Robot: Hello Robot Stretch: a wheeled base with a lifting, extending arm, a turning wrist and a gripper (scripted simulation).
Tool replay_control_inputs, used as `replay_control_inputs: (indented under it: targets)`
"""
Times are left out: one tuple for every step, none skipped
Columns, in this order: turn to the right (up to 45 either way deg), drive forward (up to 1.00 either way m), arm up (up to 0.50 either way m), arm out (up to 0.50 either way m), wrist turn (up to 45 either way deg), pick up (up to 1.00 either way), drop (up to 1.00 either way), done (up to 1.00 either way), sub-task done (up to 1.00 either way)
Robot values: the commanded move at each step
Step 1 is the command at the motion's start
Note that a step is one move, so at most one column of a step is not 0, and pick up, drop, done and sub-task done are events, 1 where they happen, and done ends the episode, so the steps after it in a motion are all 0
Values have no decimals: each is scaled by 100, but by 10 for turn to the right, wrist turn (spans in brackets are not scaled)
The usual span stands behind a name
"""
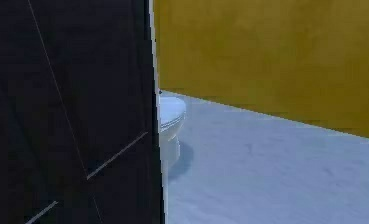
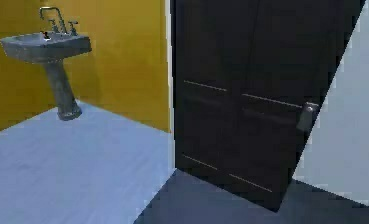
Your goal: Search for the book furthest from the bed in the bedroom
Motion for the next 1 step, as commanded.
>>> replay_control_inputs:
  targets:
    - [-450,0,0,0,0,0,0,0,0]
